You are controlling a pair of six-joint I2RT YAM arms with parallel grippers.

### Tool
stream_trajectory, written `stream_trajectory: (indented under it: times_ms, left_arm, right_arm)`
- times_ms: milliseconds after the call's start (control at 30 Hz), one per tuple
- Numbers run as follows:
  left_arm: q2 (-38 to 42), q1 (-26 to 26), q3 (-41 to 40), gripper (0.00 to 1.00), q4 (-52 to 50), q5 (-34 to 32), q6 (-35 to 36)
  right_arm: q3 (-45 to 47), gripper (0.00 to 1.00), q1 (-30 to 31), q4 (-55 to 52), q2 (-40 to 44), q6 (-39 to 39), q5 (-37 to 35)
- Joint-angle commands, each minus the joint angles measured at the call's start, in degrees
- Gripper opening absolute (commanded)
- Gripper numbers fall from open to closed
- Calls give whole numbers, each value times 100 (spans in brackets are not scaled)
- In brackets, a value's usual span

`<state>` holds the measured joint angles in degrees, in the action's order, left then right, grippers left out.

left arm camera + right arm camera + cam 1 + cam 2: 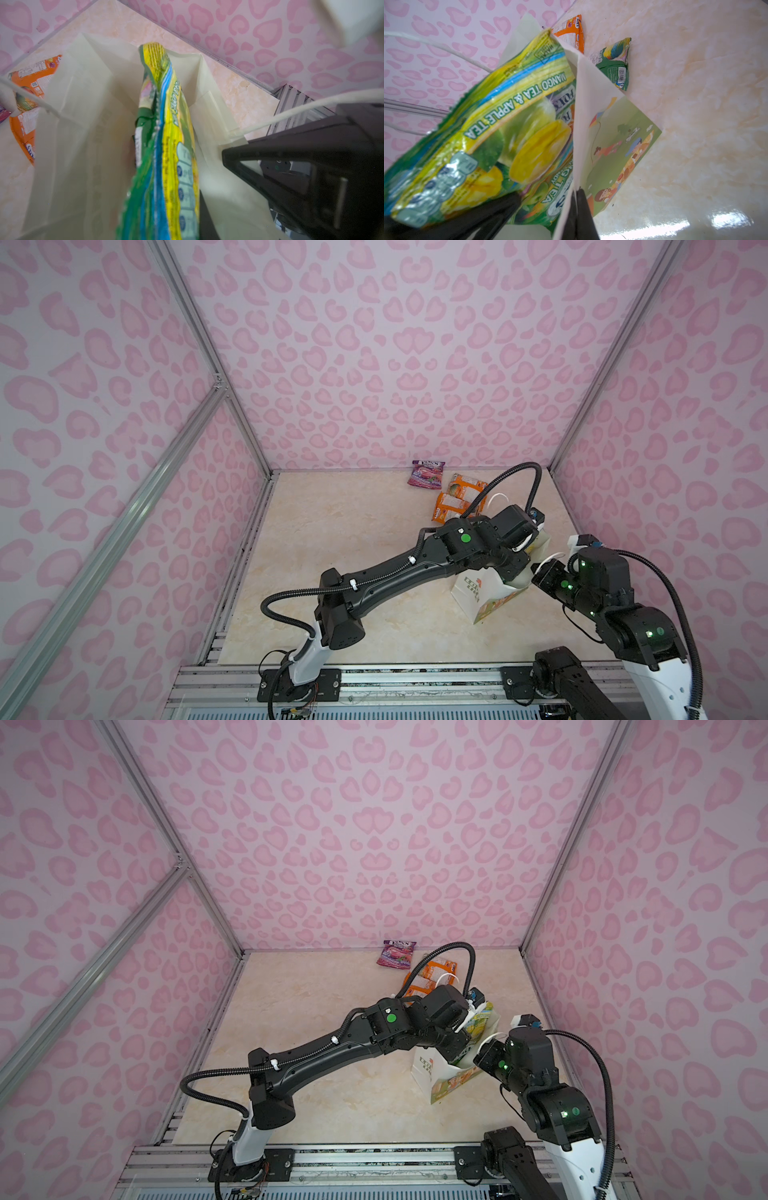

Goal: Place the snacks into the paper bag
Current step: Place the snack in the paper bag.

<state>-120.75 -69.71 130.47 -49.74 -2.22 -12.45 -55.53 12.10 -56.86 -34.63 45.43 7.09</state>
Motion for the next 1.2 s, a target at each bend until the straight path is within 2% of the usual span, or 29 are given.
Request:
stream_trajectory:
  times_ms: [0, 167, 300, 733, 900, 1167]
  left_arm:
    - [-41, -16, -176, 3, -6, 160, -61]
    - [-70, -32, -483, 5, 23, 305, -126]
    - [-136, -49, -527, 15, -5, 400, -144]
    - [298, -51, -453, 69, 111, 569, -319]
    - [586, -51, -445, 100, 304, 698, -409]
    - [1161, -51, -259, 97, 476, 1099, -442]
  right_arm:
    - [-27, 0, 5, 0, 1, -39, 33]
    - [-23, 0, 12, 26, -22, -43, 51]
    - [-26, 0, 5, 61, -26, -43, 73]
    - [-2, 0, 10, 30, 16, -52, 29]
    - [49, 0, 11, 26, 44, -43, 20]
    - [76, 0, 10, -9, 97, -61, -19]
